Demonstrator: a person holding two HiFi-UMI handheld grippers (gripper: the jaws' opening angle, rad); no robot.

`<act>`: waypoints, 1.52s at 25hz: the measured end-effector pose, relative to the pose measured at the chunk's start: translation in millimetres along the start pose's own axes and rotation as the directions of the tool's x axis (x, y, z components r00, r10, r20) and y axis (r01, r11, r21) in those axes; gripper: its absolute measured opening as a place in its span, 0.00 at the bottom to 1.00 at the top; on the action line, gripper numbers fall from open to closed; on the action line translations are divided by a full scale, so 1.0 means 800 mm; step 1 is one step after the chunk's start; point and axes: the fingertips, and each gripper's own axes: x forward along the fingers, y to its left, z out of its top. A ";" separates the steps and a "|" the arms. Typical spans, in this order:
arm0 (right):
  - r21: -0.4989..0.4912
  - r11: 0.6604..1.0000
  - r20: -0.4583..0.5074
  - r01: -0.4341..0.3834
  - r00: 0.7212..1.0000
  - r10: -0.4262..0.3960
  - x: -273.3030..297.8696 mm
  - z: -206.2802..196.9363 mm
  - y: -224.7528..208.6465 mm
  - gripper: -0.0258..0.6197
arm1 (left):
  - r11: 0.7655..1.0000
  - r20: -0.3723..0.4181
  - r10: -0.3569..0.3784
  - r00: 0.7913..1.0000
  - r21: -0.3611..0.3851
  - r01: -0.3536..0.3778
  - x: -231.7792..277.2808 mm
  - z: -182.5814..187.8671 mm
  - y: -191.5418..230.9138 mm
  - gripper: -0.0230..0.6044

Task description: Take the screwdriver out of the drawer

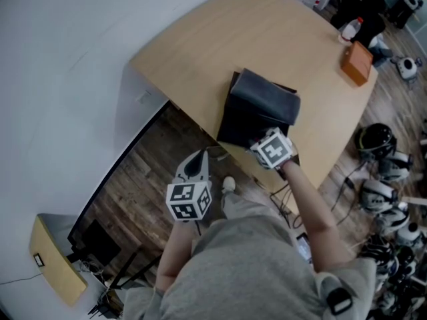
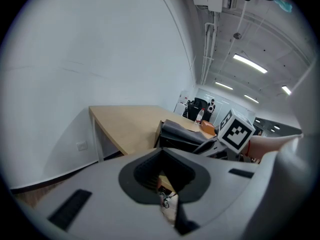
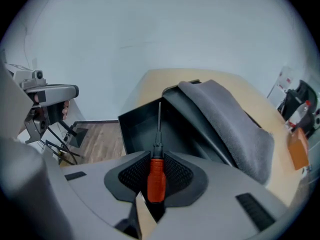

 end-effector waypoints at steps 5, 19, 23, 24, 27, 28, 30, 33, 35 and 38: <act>-0.003 0.999 0.097 0.052 0.994 -0.051 -0.035 0.011 0.010 0.17 | 1.000 0.013 -0.008 1.000 0.014 0.008 -0.017 -0.008 -0.012 0.04; 0.071 0.981 0.374 0.181 0.907 -0.194 -0.138 -0.028 0.063 0.17 | 1.000 0.054 -0.004 0.999 0.005 0.003 -0.083 -0.059 -0.061 0.04; 0.103 0.976 0.441 0.190 0.871 -0.216 -0.166 -0.047 0.084 0.17 | 1.000 0.074 -0.001 0.997 0.010 0.000 -0.104 -0.070 -0.079 0.04; 0.111 0.975 0.452 0.192 0.864 -0.221 -0.171 -0.053 0.088 0.17 | 1.000 0.079 0.001 0.997 0.011 -0.001 -0.109 -0.073 -0.083 0.04; 0.132 0.971 0.477 0.198 0.846 -0.237 -0.182 -0.074 0.102 0.17 | 1.000 0.094 0.006 0.996 0.012 -0.007 -0.125 -0.083 -0.095 0.04; 0.138 0.971 0.485 0.198 0.841 -0.240 -0.186 -0.080 0.107 0.17 | 1.000 0.098 0.008 0.995 0.010 -0.009 -0.130 -0.087 -0.099 0.04; 0.142 0.968 0.498 0.204 0.831 -0.249 -0.193 -0.094 0.114 0.17 | 1.000 0.106 0.011 0.994 0.006 -0.011 -0.140 -0.093 -0.106 0.04; 0.152 0.966 0.522 0.209 0.813 -0.258 -0.204 -0.111 0.123 0.17 | 1.000 0.114 0.011 0.993 0.001 -0.012 -0.153 -0.103 -0.117 0.04; 0.168 0.964 0.528 0.206 0.807 -0.265 -0.211 -0.125 0.130 0.17 | 1.000 0.120 0.011 0.993 0.001 -0.011 -0.162 -0.110 -0.124 0.04; 0.185 0.962 0.544 0.201 0.794 -0.270 -0.220 -0.142 0.139 0.17 | 1.000 0.125 0.013 0.992 -0.001 -0.013 -0.174 -0.121 -0.132 0.04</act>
